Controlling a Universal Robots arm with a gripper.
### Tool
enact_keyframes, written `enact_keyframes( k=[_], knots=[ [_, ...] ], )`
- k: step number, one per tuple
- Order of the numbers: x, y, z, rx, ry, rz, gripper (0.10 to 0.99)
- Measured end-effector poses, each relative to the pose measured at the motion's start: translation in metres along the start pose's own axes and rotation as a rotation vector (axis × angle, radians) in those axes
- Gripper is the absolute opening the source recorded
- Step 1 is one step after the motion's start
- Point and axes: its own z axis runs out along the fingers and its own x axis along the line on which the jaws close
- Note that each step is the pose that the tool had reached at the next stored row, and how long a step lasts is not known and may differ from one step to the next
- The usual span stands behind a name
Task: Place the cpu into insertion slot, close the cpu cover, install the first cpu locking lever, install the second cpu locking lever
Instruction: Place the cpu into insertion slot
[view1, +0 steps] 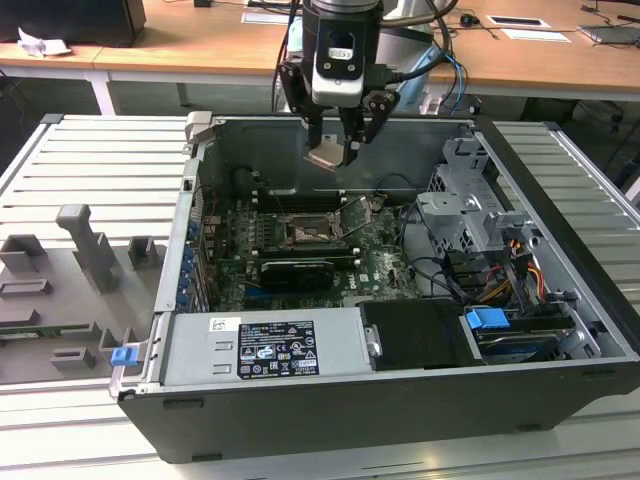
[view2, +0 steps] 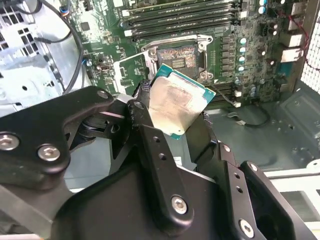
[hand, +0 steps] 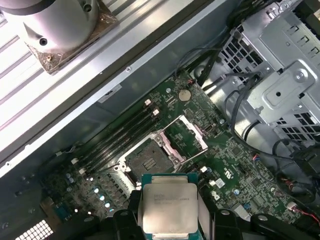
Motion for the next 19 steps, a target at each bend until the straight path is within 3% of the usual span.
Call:
enact_keyframes(
  k=[10,19],
  knots=[
    [-0.0001,-0.0002,0.0044,-0.004,-0.0194,0.221,0.529],
    [-0.0003,-0.001,0.0143,-0.008,-0.0384,0.438,0.529]
  ],
)
